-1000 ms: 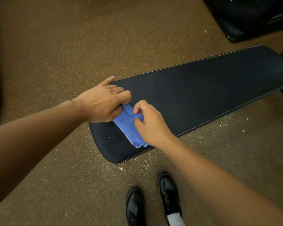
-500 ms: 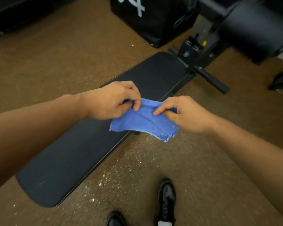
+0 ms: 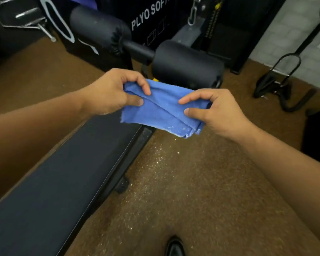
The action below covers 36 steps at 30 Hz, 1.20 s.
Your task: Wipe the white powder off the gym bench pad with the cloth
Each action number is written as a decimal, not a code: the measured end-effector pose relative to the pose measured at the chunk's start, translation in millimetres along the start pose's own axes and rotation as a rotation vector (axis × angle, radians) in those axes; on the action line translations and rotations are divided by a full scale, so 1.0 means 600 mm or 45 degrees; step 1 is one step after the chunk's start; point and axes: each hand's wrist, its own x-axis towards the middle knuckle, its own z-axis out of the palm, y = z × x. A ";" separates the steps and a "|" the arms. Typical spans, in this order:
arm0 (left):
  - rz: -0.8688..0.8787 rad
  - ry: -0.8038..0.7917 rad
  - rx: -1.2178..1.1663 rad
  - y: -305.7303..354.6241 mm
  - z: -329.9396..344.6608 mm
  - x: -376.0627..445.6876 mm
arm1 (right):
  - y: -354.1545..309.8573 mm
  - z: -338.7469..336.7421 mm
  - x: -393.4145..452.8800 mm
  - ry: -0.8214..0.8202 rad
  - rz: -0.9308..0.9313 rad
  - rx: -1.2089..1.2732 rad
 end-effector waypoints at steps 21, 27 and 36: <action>0.530 -0.111 0.878 0.004 -0.057 0.297 | 0.040 -0.095 0.164 0.286 0.172 -0.885; 0.668 -0.121 0.956 -0.032 -0.018 0.292 | 0.079 -0.080 0.149 0.199 -0.031 -0.994; 0.544 -0.120 0.963 -0.012 -0.020 0.293 | 0.073 -0.087 0.148 0.162 -0.026 -0.934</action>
